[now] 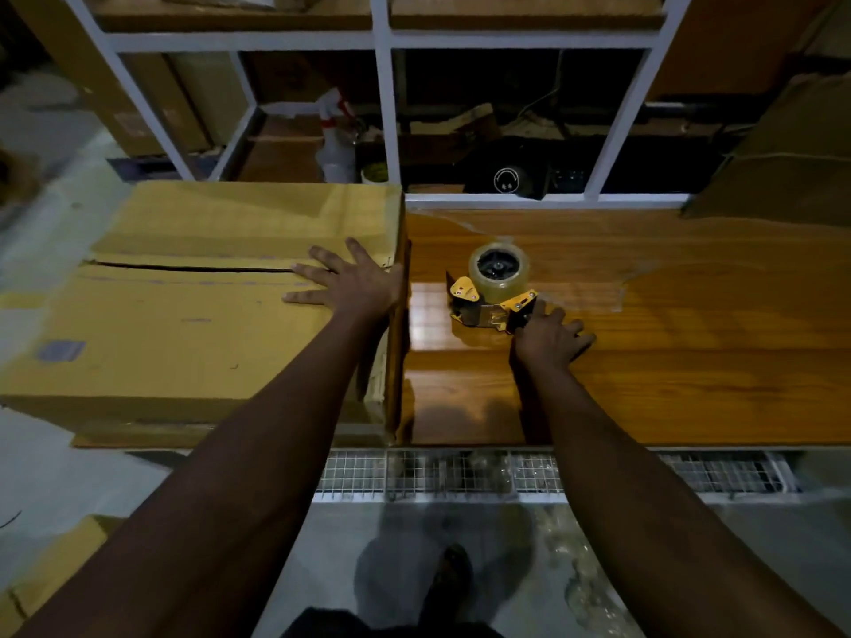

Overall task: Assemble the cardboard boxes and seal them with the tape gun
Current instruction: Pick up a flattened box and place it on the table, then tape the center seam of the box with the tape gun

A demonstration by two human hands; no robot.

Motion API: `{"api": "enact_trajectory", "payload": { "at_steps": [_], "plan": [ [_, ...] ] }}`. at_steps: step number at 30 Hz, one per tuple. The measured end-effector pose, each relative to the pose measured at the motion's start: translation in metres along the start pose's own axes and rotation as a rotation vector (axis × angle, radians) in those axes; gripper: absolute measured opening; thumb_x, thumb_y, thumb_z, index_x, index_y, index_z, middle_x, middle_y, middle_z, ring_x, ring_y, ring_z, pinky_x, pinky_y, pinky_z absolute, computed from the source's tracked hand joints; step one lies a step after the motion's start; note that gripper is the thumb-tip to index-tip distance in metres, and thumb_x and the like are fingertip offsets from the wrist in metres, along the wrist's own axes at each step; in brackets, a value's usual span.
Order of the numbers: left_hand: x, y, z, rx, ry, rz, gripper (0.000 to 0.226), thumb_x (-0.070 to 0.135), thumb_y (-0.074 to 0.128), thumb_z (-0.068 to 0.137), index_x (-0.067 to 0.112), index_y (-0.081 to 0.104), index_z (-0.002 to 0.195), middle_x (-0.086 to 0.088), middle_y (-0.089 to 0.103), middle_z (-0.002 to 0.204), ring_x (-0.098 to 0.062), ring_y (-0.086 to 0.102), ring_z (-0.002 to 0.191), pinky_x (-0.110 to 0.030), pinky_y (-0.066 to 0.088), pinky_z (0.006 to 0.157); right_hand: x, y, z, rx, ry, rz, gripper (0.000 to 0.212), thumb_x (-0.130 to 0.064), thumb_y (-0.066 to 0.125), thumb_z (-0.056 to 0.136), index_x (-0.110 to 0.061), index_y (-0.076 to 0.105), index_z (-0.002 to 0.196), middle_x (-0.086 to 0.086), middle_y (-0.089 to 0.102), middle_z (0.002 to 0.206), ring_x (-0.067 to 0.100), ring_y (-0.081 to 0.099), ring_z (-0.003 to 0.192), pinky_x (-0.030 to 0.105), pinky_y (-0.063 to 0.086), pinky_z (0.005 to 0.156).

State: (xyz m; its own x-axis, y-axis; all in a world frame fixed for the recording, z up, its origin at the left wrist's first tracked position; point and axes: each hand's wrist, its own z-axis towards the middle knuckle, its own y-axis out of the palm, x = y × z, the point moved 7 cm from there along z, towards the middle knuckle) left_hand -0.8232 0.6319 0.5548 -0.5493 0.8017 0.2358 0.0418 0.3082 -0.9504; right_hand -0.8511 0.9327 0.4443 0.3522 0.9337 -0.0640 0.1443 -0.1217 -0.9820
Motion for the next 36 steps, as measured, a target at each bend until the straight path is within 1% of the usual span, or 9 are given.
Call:
{"api": "enact_trajectory", "payload": {
  "at_steps": [4,7,12,16,19,22,26,32,36],
  "plan": [
    [0.009,0.002,0.004,0.01,0.011,-0.01,0.091,0.073,0.03,0.088,0.019,0.007,0.157,-0.031,-0.013,0.159,-0.061,-0.018,0.139,-0.086,-0.009,0.093,0.002,-0.005,0.0,0.025,-0.002,0.004,0.039,-0.038,0.045,0.099,-0.029,0.039,0.137,0.014,0.045,0.138,0.043,0.039,0.121,0.051,0.029,0.098],
    [0.013,0.001,0.009,0.014,0.065,-0.003,0.092,0.075,0.026,0.087,0.019,0.007,0.157,-0.023,-0.014,0.161,-0.058,-0.022,0.139,-0.085,-0.011,0.093,0.002,-0.008,-0.003,0.056,-0.004,0.036,0.035,-0.04,0.047,0.098,-0.028,0.045,0.131,0.012,0.051,0.134,0.04,0.043,0.118,0.049,0.032,0.092],
    [-0.002,-0.005,0.021,0.028,0.221,0.038,0.078,0.07,0.016,0.091,0.027,0.01,0.156,-0.021,-0.008,0.163,-0.054,-0.015,0.143,-0.079,-0.013,0.099,0.007,-0.029,-0.014,0.138,0.085,0.12,0.034,-0.041,0.058,0.093,-0.027,0.053,0.123,0.011,0.055,0.129,0.038,0.045,0.118,0.05,0.032,0.094],
    [-0.04,-0.022,0.041,0.041,0.331,0.082,0.065,0.063,0.02,0.096,0.035,0.013,0.155,-0.016,-0.002,0.164,-0.054,-0.006,0.145,-0.073,-0.004,0.108,0.001,-0.063,-0.025,0.225,0.138,0.175,0.038,-0.04,0.06,0.093,-0.023,0.051,0.126,0.014,0.053,0.131,0.039,0.044,0.122,0.051,0.034,0.097],
    [-0.082,-0.037,0.061,0.042,0.406,0.138,0.063,0.061,0.02,0.099,0.036,0.011,0.156,-0.013,0.0,0.165,-0.052,-0.002,0.146,-0.068,0.004,0.113,-0.015,-0.098,-0.036,0.312,0.14,0.23,0.041,-0.04,0.062,0.092,-0.022,0.052,0.127,0.013,0.054,0.132,0.039,0.043,0.124,0.05,0.03,0.1],
    [-0.131,-0.052,0.083,0.044,0.447,0.208,0.061,0.06,0.017,0.1,0.039,0.005,0.156,-0.009,0.0,0.166,-0.045,0.002,0.148,-0.067,0.008,0.113,-0.039,-0.129,-0.049,0.406,0.124,0.272,0.04,-0.038,0.062,0.092,-0.022,0.052,0.128,0.012,0.053,0.134,0.039,0.043,0.125,0.05,0.029,0.1],
    [-0.194,-0.068,0.107,0.041,0.45,0.287,0.06,0.06,0.014,0.1,0.044,-0.002,0.155,-0.003,-0.005,0.166,-0.035,-0.001,0.151,-0.066,0.008,0.114,-0.087,-0.157,-0.074,0.491,0.071,0.332,0.039,-0.037,0.061,0.092,-0.024,0.052,0.128,0.013,0.054,0.132,0.039,0.043,0.123,0.049,0.03,0.097],
    [-0.264,-0.093,0.131,0.011,0.49,0.35,0.06,0.063,0.015,0.099,0.048,-0.006,0.153,0.002,-0.01,0.166,-0.031,-0.003,0.152,-0.065,0.007,0.115,-0.174,-0.164,-0.114,0.52,-0.028,0.345,0.043,-0.037,0.061,0.092,-0.026,0.05,0.132,0.011,0.052,0.135,0.038,0.041,0.125,0.048,0.029,0.098],
    [-0.297,-0.106,0.139,0.005,0.572,0.34,0.06,0.063,0.017,0.099,0.048,-0.004,0.154,0.004,-0.011,0.165,-0.029,-0.005,0.152,-0.065,0.008,0.115,-0.232,-0.159,-0.143,0.506,-0.12,0.376,0.043,-0.037,0.061,0.092,-0.026,0.05,0.132,0.009,0.052,0.135,0.035,0.042,0.124,0.047,0.029,0.098]
  ]
}}
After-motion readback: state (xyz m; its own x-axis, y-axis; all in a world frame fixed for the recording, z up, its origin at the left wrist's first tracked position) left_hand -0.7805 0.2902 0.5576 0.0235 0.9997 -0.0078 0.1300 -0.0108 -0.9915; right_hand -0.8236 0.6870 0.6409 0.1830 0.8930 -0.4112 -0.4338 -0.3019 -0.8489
